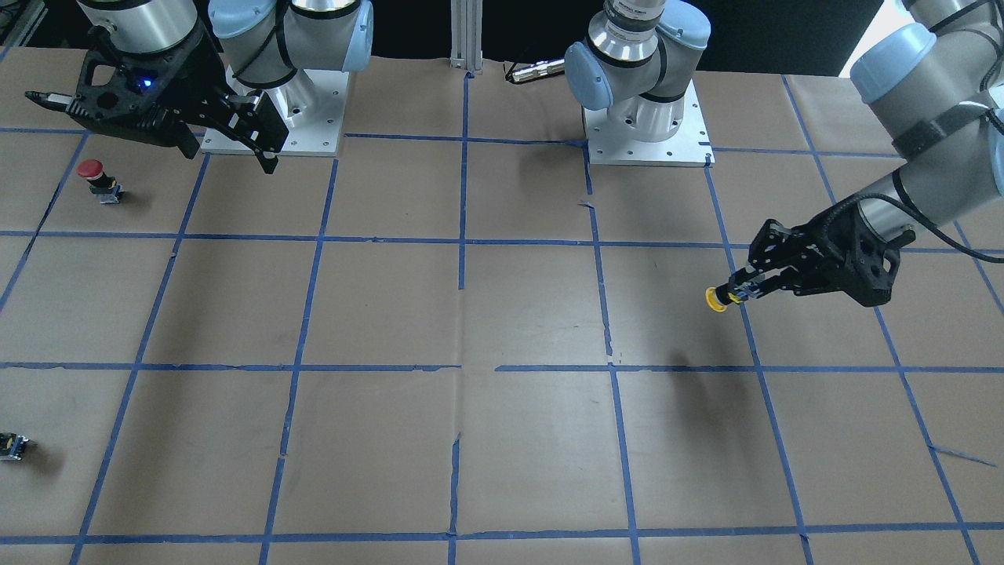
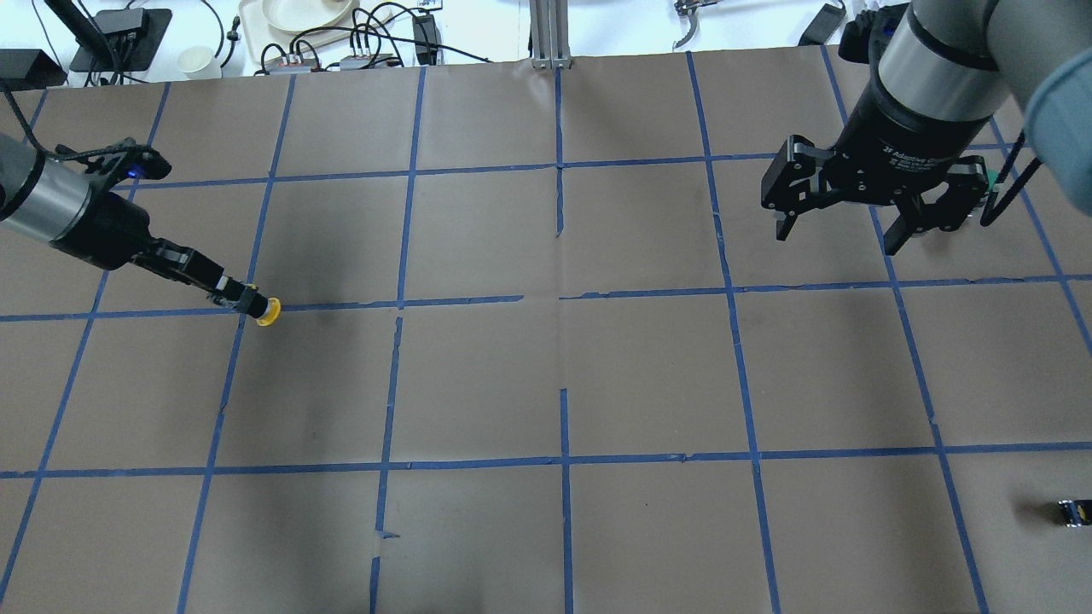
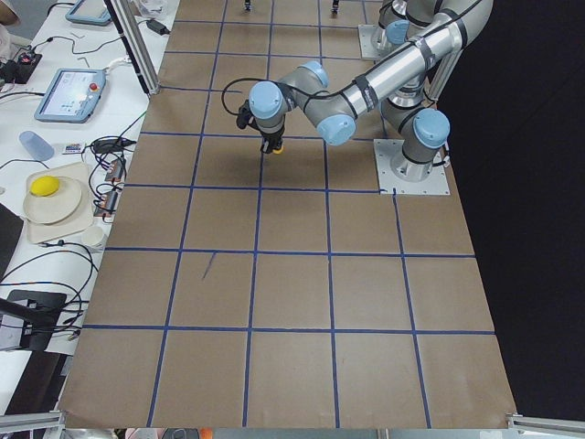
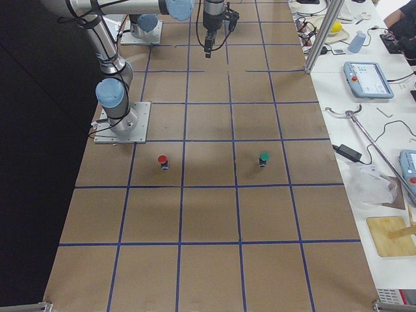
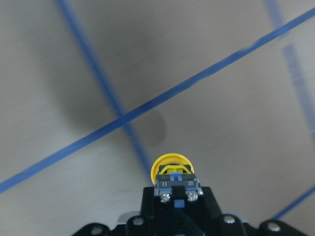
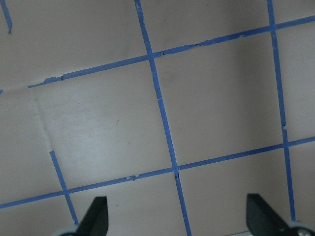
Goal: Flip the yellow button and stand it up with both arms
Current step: 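Lift the yellow button with the left gripper toward the table center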
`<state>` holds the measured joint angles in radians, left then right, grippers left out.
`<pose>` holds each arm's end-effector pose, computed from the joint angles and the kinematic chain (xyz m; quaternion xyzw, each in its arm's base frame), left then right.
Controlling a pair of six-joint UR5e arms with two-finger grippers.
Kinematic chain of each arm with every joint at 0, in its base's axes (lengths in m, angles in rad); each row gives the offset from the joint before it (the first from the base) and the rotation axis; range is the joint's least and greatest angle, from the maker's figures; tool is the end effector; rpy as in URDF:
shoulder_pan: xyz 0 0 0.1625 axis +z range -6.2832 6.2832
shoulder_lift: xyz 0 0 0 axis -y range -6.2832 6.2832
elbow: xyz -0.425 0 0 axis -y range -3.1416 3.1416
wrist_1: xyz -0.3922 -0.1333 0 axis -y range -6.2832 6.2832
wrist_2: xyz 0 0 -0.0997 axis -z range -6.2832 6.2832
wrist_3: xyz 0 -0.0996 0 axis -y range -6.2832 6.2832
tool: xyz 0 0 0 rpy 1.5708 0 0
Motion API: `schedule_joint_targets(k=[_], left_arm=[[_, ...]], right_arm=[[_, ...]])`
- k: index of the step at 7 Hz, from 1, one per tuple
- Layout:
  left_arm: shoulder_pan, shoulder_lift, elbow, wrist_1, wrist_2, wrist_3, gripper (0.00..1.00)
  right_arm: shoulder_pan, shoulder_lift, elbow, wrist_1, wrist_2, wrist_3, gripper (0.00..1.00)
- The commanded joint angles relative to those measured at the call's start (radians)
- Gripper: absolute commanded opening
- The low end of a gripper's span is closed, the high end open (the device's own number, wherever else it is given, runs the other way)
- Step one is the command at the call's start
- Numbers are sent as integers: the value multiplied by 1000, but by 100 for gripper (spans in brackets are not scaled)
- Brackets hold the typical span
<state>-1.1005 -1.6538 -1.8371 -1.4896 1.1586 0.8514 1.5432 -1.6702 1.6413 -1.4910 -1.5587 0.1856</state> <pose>0.0612 -0.5026 0.3374 -0.1569 -0.9577 0.0212 0.2404 0.1222 -0.4479 0.4922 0.1065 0.9940 0.0258 0.0040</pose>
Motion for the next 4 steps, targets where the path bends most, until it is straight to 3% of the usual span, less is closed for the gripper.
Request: schedule_joint_targets(k=[1, 4], left_arm=[[-126, 104, 2, -102, -295, -293, 9], [-341, 141, 2, -89, -665, -620, 7]], right_arm=[[0, 1, 0, -2, 0, 8, 100], [-29, 54, -6, -8, 21, 26, 100]])
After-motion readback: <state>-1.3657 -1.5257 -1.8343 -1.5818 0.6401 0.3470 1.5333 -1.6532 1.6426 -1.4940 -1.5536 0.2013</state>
